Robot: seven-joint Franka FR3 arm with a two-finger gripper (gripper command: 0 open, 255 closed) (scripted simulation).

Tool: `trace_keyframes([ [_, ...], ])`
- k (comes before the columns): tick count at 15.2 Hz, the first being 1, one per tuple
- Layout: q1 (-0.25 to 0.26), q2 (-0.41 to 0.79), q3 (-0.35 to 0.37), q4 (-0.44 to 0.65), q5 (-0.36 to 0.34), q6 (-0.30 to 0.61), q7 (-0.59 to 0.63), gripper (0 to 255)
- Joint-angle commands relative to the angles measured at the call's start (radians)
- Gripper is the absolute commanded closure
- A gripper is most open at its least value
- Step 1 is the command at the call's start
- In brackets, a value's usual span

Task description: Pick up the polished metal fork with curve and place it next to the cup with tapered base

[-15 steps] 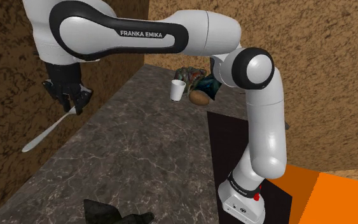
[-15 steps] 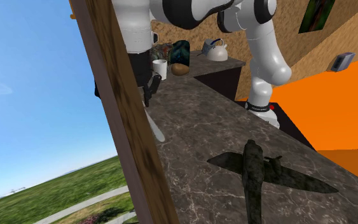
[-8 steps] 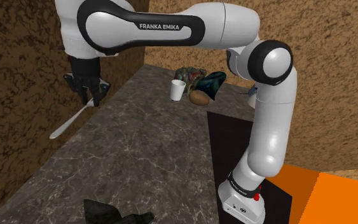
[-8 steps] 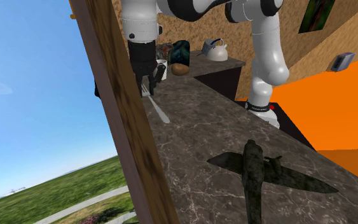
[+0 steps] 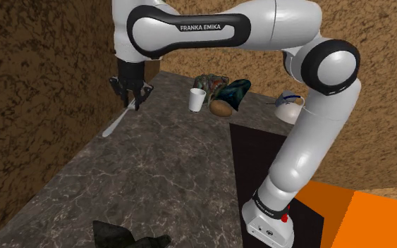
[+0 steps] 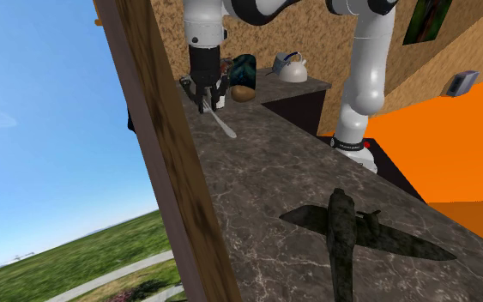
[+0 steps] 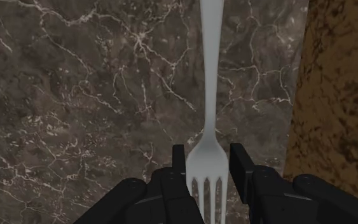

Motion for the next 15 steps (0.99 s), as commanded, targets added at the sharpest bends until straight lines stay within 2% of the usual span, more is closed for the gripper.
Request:
trace_keyframes([
  [1, -0.041, -0.067, -0.018, -0.069, 0.045, 0.022, -0.067, 255],
  [8, -0.129, -0.22, -0.12, -0.222, 0.138, 0.06, -0.282, 255],
  [15, -0.195, -0.305, -0.234, -0.314, 0.173, 0.078, -0.476, 255],
])
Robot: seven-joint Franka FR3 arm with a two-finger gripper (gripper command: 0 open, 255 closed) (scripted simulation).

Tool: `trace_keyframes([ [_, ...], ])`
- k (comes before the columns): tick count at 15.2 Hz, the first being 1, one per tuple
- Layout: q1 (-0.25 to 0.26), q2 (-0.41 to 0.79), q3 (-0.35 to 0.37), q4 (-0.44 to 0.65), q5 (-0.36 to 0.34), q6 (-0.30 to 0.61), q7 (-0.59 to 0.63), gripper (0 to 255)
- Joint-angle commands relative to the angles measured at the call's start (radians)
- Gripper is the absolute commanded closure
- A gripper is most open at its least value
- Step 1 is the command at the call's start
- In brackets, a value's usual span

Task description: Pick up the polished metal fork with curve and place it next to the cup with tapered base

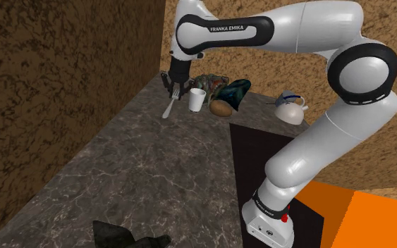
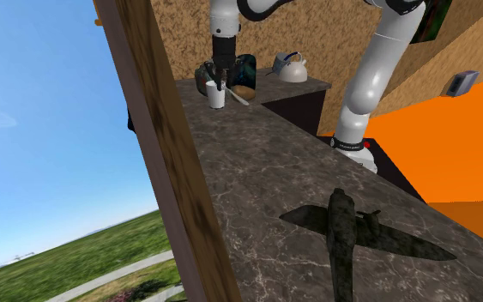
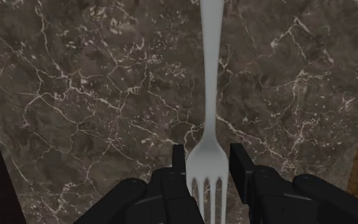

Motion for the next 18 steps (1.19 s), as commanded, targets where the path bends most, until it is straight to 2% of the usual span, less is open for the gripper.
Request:
trace_keyframes([
  [1, -0.02, -0.013, -0.034, -0.019, 0.002, 0.007, -0.057, 255],
  [9, -0.098, -0.03, -0.159, -0.047, -0.006, 0.019, -0.256, 255],
  [16, -0.173, 0.014, -0.264, -0.009, -0.027, 0.025, -0.427, 255],
  [18, -0.173, 0.017, -0.263, -0.033, -0.027, 0.051, -0.426, 255],
])
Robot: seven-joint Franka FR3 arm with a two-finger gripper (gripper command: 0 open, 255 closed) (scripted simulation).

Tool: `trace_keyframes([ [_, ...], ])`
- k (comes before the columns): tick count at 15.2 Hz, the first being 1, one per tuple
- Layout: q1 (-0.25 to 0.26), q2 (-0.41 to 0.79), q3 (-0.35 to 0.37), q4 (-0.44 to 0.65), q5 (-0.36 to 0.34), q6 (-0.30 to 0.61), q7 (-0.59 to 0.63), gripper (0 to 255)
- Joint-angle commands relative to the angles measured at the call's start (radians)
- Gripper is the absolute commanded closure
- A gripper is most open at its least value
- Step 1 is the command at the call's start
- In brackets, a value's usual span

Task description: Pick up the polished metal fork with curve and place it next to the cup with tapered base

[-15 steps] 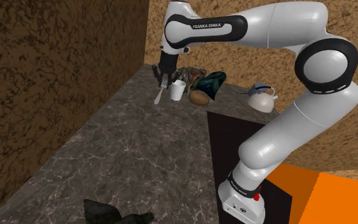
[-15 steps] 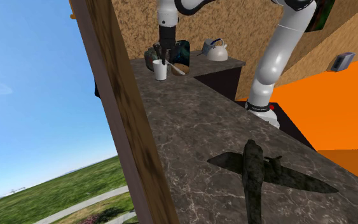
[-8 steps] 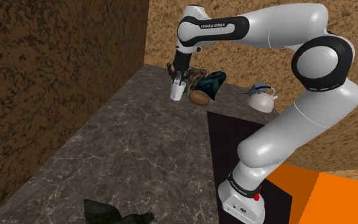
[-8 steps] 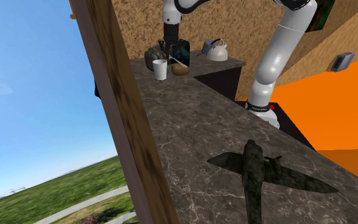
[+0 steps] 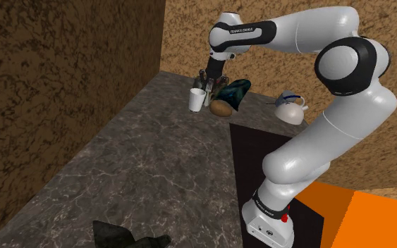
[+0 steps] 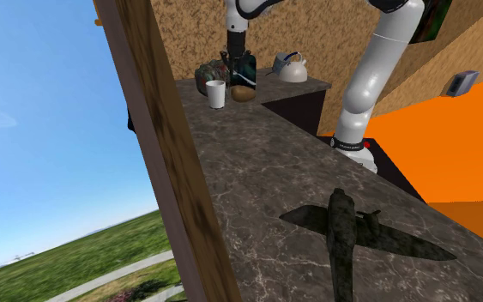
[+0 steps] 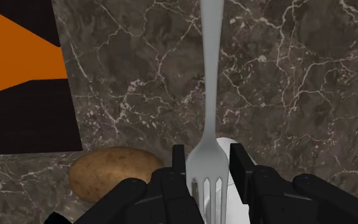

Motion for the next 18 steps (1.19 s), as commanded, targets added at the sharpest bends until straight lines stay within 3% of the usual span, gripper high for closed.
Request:
trace_keyframes([
  [1, -0.002, 0.003, -0.002, -0.023, -0.001, 0.026, -0.005, 255],
  [18, -0.001, 0.067, 0.005, -0.189, -0.015, 0.255, 0.01, 255],
])
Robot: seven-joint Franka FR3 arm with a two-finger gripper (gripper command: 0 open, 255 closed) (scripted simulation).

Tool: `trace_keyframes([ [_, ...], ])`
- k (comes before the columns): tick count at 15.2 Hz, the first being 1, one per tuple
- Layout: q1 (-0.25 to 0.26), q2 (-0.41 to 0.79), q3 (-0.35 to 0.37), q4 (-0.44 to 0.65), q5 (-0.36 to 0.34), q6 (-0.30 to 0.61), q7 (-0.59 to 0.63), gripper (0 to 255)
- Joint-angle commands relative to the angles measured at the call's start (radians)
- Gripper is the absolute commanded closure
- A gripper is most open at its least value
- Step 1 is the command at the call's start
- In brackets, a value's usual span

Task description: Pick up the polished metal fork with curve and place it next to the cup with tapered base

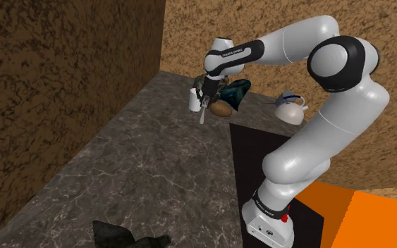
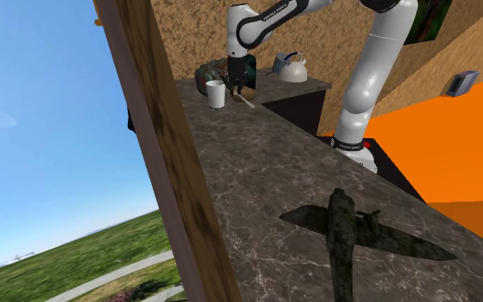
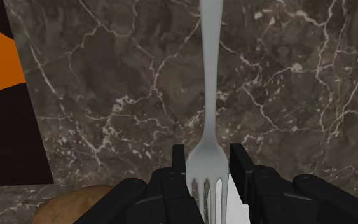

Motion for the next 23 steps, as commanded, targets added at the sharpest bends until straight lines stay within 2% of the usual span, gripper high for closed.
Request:
trace_keyframes([
  [1, -0.001, 0.01, 0.0, -0.021, -0.003, 0.031, 0.001, 255],
  [15, -0.002, 0.115, 0.003, -0.108, -0.035, 0.22, 0.028, 255],
  [23, -0.002, 0.117, 0.003, -0.109, -0.036, 0.223, 0.029, 255],
])
